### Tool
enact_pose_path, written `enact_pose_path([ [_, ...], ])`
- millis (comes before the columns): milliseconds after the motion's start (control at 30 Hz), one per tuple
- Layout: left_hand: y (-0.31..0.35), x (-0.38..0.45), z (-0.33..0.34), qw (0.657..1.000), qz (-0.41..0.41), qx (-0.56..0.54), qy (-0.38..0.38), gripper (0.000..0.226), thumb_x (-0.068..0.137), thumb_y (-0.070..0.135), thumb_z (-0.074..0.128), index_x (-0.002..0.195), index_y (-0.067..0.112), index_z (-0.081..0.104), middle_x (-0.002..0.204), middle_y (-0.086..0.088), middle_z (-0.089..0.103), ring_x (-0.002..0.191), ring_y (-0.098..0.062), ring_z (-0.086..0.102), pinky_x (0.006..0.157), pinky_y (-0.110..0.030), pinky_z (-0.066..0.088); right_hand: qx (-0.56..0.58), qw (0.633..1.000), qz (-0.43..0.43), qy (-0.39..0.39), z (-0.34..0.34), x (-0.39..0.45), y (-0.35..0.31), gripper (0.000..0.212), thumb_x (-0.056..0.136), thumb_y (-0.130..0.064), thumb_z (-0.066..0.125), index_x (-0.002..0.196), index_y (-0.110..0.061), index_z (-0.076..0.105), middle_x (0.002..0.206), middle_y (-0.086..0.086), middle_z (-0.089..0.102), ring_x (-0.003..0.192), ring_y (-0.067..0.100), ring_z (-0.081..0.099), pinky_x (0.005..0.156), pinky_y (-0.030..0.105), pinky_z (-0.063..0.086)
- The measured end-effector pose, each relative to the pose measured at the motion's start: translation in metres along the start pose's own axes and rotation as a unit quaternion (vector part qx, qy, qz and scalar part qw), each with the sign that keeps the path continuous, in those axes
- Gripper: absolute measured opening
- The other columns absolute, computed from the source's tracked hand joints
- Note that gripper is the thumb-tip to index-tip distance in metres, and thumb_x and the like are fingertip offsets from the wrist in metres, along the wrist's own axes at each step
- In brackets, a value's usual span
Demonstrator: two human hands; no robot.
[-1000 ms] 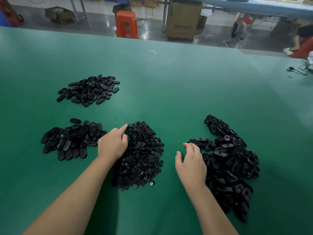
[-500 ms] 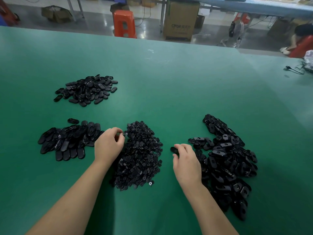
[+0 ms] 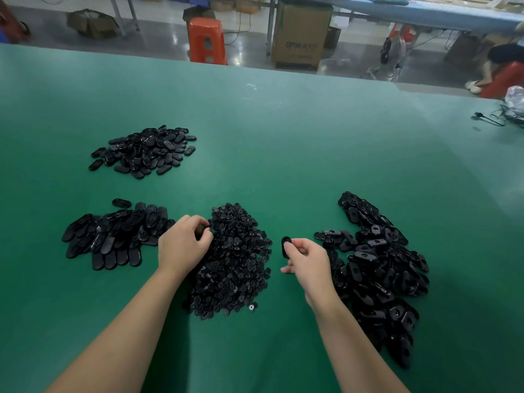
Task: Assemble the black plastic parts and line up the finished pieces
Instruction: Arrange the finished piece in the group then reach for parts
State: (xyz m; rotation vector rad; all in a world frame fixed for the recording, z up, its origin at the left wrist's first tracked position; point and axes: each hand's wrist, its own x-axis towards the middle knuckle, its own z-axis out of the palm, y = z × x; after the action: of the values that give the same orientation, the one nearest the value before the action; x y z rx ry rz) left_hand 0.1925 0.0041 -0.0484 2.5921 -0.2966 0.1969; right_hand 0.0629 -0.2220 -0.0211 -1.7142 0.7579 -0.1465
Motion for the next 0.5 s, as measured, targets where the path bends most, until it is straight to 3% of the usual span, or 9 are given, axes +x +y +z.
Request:
enact_pose_path([
  [100, -0.0008, -0.0006, -0.0005, 1.000, 0.003, -0.001, -0.006, 0.004, 0.088, 0.032, 0.065, 0.090, 0.034, 0.068, 0.078, 0.015, 0.058, 0.068, -0.007, 0.055, 0.054, -0.022, 0.035, 0.122, 0.992, 0.007, 0.016, 0.0038, -0.0042, 0.0033, 0.004, 0.099, -0.020, 0.066, 0.098, -0.020, 0.069, 0.060, -0.007, 0.060, 0.050, 0.010, 0.061, 0.063, 0.034, 0.062],
  [200, -0.0016, -0.0012, -0.0012, 1.000, 0.006, -0.009, -0.009, 0.007, 0.087, 0.032, 0.065, 0.086, 0.039, 0.063, 0.076, 0.018, 0.057, 0.065, 0.001, 0.053, 0.052, -0.020, 0.033, 0.175, 0.984, 0.000, 0.016, 0.0057, -0.0063, 0.0046, 0.007, 0.099, -0.018, 0.066, 0.104, -0.019, 0.071, 0.057, -0.002, 0.062, 0.045, 0.014, 0.053, 0.053, 0.028, 0.054],
  [300, -0.0022, -0.0011, -0.0015, 1.000, 0.016, -0.014, -0.013, 0.011, 0.086, 0.032, 0.066, 0.083, 0.041, 0.060, 0.077, 0.020, 0.058, 0.066, 0.006, 0.053, 0.051, -0.020, 0.033, 0.201, 0.979, -0.016, -0.012, 0.0069, -0.0075, 0.0043, 0.015, 0.101, -0.008, 0.058, 0.101, -0.015, 0.072, 0.065, 0.003, 0.068, 0.050, 0.018, 0.059, 0.054, 0.030, 0.057],
  [400, -0.0031, -0.0010, -0.0017, 0.999, 0.020, -0.020, -0.017, 0.012, 0.087, 0.033, 0.066, 0.082, 0.041, 0.059, 0.079, 0.019, 0.058, 0.065, 0.003, 0.053, 0.051, -0.021, 0.035, 0.215, 0.975, -0.017, -0.047, 0.0079, -0.0068, 0.0050, 0.028, 0.104, -0.002, 0.046, 0.099, -0.009, 0.073, 0.090, 0.013, 0.076, 0.069, 0.025, 0.071, 0.059, 0.032, 0.059],
  [500, -0.0031, -0.0010, -0.0024, 0.999, 0.014, -0.030, -0.015, 0.011, 0.088, 0.032, 0.064, 0.082, 0.039, 0.058, 0.085, 0.020, 0.057, 0.060, -0.001, 0.053, 0.052, -0.022, 0.035, 0.181, 0.982, -0.035, -0.042, 0.0098, -0.0058, 0.0080, 0.017, 0.103, -0.006, 0.052, 0.103, -0.011, 0.068, 0.099, 0.014, 0.072, 0.074, 0.025, 0.073, 0.061, 0.033, 0.061],
])
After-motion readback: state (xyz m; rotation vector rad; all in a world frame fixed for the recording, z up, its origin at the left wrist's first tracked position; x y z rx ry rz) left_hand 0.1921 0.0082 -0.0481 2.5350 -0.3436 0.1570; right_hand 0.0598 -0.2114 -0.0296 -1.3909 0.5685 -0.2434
